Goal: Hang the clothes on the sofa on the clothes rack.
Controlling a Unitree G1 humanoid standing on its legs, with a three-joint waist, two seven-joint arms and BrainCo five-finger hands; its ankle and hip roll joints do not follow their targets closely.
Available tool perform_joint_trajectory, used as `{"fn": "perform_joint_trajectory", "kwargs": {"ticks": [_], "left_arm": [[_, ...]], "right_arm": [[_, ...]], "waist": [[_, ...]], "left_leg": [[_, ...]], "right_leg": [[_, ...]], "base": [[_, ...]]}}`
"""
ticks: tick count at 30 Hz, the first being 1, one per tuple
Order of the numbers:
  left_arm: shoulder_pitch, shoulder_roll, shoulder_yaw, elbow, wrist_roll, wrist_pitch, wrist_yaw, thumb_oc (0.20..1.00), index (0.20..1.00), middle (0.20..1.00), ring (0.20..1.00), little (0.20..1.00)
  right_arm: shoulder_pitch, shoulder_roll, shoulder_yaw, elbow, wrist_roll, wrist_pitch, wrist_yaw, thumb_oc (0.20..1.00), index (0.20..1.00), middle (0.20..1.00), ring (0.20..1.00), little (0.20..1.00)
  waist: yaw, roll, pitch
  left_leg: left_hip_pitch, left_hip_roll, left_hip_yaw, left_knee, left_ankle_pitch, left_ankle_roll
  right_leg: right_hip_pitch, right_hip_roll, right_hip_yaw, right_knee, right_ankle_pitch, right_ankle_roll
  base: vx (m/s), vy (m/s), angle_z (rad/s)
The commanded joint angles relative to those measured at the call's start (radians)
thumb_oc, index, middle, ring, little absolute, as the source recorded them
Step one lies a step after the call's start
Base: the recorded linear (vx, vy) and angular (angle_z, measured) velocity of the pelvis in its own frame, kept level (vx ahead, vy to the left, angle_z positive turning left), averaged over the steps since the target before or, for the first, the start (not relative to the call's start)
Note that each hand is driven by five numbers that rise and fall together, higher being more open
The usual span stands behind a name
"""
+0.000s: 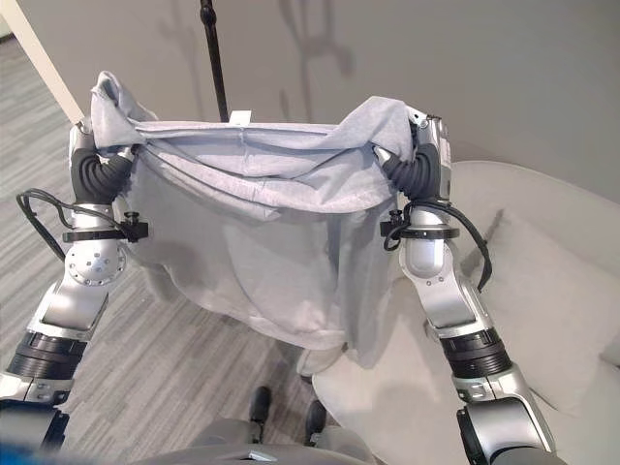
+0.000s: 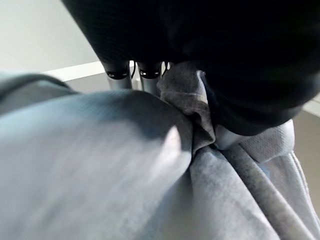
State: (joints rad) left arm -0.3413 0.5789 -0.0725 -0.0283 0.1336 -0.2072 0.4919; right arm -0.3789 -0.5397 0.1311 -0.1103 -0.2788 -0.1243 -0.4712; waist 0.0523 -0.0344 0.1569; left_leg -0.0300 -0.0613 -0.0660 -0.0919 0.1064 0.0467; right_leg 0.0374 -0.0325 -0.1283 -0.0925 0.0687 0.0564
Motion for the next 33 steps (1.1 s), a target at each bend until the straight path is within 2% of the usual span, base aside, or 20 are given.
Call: {"fn": "perform_joint_trajectory", "kwargs": {"ticks": [1,3,6,8,10,14,16,18,20,22,23,24,27,29,30,31,33], "left_arm": [[-0.012,0.008,0.090,0.057,0.009,0.003,0.018,0.200,0.200,0.200,0.200,0.200],[0.004,0.004,0.098,0.045,0.006,0.003,0.014,0.200,0.200,0.200,0.200,0.200],[0.025,-0.016,0.108,0.029,-0.002,0.005,0.017,0.200,0.200,0.200,0.200,0.200],[0.038,-0.036,0.107,0.023,-0.010,0.003,0.017,0.200,0.200,0.200,0.200,0.200],[0.045,-0.034,0.108,0.016,-0.013,0.000,0.014,0.200,0.200,0.200,0.200,0.200],[0.055,-0.011,0.122,0.010,-0.016,0.000,0.026,0.200,0.200,0.200,0.200,0.200],[0.053,-0.006,0.124,0.015,-0.026,-0.007,0.042,0.200,0.200,0.200,0.200,0.200],[0.051,-0.005,0.123,0.021,-0.037,-0.011,0.052,0.200,0.200,0.200,0.200,0.200],[0.047,-0.005,0.121,0.026,-0.041,-0.015,0.054,0.200,0.200,0.200,0.200,0.200],[0.038,-0.005,0.108,0.028,-0.044,-0.015,0.058,0.200,0.200,0.200,0.200,0.200],[0.027,-0.010,0.099,0.033,-0.046,-0.014,0.049,0.200,0.200,0.200,0.200,0.200],[0.019,-0.014,0.085,0.037,-0.043,-0.014,0.043,0.200,0.200,0.200,0.200,0.200],[0.002,-0.002,0.069,0.047,-0.032,-0.008,0.033,0.200,0.200,0.200,0.200,0.200],[-0.001,0.019,0.072,0.036,-0.027,-0.006,0.027,0.200,0.200,0.200,0.200,0.200],[-0.001,0.027,0.078,0.029,-0.023,-0.007,0.026,0.200,0.200,0.200,0.200,0.200],[-0.003,0.033,0.081,0.021,-0.021,-0.008,0.025,0.200,0.200,0.200,0.200,0.200],[-0.003,0.033,0.082,0.021,-0.021,-0.008,0.024,0.200,0.200,0.200,0.200,0.200]], "right_arm": [[0.022,-0.057,-0.164,0.020,-0.001,0.000,-0.057,0.200,0.200,0.200,0.200,0.200],[0.034,-0.063,-0.172,0.008,0.002,0.000,-0.048,0.200,0.200,0.200,0.200,0.200],[0.041,-0.071,-0.165,-0.004,0.007,-0.001,-0.042,0.200,0.200,0.200,0.200,0.200],[0.043,-0.073,-0.164,-0.005,0.017,-0.006,-0.038,0.200,0.200,0.200,0.200,0.200],[0.041,-0.082,-0.163,-0.004,0.022,-0.007,-0.035,0.200,0.200,0.200,0.200,0.200],[0.027,-0.103,-0.158,0.004,0.037,-0.009,-0.040,0.200,0.200,0.200,0.200,0.200],[0.030,-0.126,-0.171,0.007,0.044,-0.006,-0.056,0.200,0.200,0.200,0.200,0.200],[0.039,-0.131,-0.180,0.005,0.041,-0.003,-0.064,0.200,0.200,0.200,0.200,0.200],[0.048,-0.137,-0.189,0.005,0.039,-0.001,-0.066,0.200,0.200,0.200,0.200,0.200],[0.052,-0.144,-0.197,0.003,0.032,0.003,-0.070,0.200,0.200,0.200,0.200,0.200],[0.074,-0.135,-0.211,0.004,0.022,0.008,-0.062,0.200,0.200,0.200,0.200,0.200],[0.093,-0.127,-0.228,0.002,0.013,0.012,-0.060,0.200,0.200,0.200,0.200,0.200],[0.131,-0.075,-0.254,-0.008,0.001,0.018,-0.056,0.200,0.200,0.200,0.200,0.200],[0.116,-0.047,-0.245,-0.006,0.005,0.025,-0.057,0.200,0.200,0.200,0.200,0.200],[0.106,-0.042,-0.243,-0.004,0.002,0.023,-0.060,0.200,0.200,0.200,0.200,0.200],[0.095,-0.036,-0.236,-0.001,0.003,0.020,-0.065,0.200,0.200,0.200,0.200,0.200],[0.094,-0.036,-0.236,-0.001,0.002,0.020,-0.066,0.200,0.200,0.200,0.200,0.200]], "waist": [[0.002,-0.015,-0.092],[0.001,-0.015,-0.094],[0.003,-0.020,-0.074],[0.007,-0.019,-0.061],[0.007,-0.021,-0.058],[0.008,-0.022,-0.062],[-0.001,-0.012,-0.063],[-0.006,0.002,-0.062],[-0.008,0.014,-0.066],[-0.008,0.023,-0.068],[-0.013,0.043,-0.080],[-0.016,0.047,-0.085],[-0.026,0.015,-0.103],[-0.021,0.002,-0.097],[-0.015,-0.002,-0.097],[-0.009,-0.003,-0.096],[-0.009,-0.003,-0.095]], "left_leg": [[0.035,0.017,0.021,0.005,-0.101,-0.082],[0.046,0.020,0.015,0.022,-0.113,-0.075],[0.007,0.015,0.007,0.156,-0.175,-0.074],[-0.029,0.022,-0.011,0.206,-0.176,-0.090],[-0.060,0.048,-0.032,0.206,-0.167,-0.094],[-0.100,0.156,-0.104,0.107,-0.067,-0.121],[-0.125,0.243,-0.129,0.034,-0.024,-0.155],[-0.141,0.281,-0.146,0.013,-0.005,-0.175],[-0.146,0.292,-0.153,0.005,-0.004,-0.187],[-0.159,0.297,-0.145,0.012,0.000,-0.194],[-0.143,0.297,-0.136,0.022,0.005,-0.214],[-0.137,0.285,-0.127,0.030,-0.001,-0.215],[-0.096,0.227,-0.064,0.027,-0.044,-0.191],[-0.078,0.195,-0.013,0.016,-0.057,-0.167],[-0.072,0.184,0.010,0.014,-0.063,-0.160],[-0.061,0.177,0.030,0.013,-0.079,-0.150],[-0.059,0.176,0.031,0.013,-0.080,-0.149]], "right_leg": [[-0.048,0.009,0.037,0.051,-0.047,0.061],[-0.035,0.010,0.041,0.035,-0.035,0.060],[0.004,0.001,0.039,0.021,-0.036,0.055],[0.021,-0.009,0.047,0.015,-0.040,0.055],[0.016,-0.023,0.051,0.017,-0.046,0.060],[-0.011,-0.043,0.078,0.039,-0.072,0.070],[-0.004,-0.074,0.105,0.054,-0.112,0.086],[0.010,-0.096,0.127,0.067,-0.138,0.097],[0.018,-0.108,0.136,0.071,-0.151,0.104],[0.028,-0.123,0.130,0.079,-0.161,0.112],[0.037,-0.159,0.134,0.087,-0.153,0.129],[0.038,-0.184,0.130,0.086,-0.139,0.140],[-0.011,-0.269,0.136,0.090,-0.041,0.168],[-0.061,-0.300,0.130,0.093,0.055,0.173],[-0.078,-0.310,0.108,0.092,0.080,0.174],[-0.081,-0.313,0.077,0.095,0.076,0.170],[-0.079,-0.313,0.078,0.095,0.076,0.170]], "base": [[0.09,-0.049,0.16],[0.10,-0.065,0.08],[0.09,-0.045,0.01],[0.04,0.060,0.00],[0.03,0.106,0.01],[0.04,0.167,-0.10],[0.14,0.400,-0.14],[0.14,0.369,-0.15],[0.12,0.316,-0.24],[0.15,0.445,-0.33],[0.16,0.579,-0.29],[0.21,0.759,-0.21],[0.10,0.548,-0.05],[-0.05,0.429,-0.31],[-0.02,0.387,-0.67],[0.01,0.251,-0.78],[0.01,0.069,-0.58]]}}
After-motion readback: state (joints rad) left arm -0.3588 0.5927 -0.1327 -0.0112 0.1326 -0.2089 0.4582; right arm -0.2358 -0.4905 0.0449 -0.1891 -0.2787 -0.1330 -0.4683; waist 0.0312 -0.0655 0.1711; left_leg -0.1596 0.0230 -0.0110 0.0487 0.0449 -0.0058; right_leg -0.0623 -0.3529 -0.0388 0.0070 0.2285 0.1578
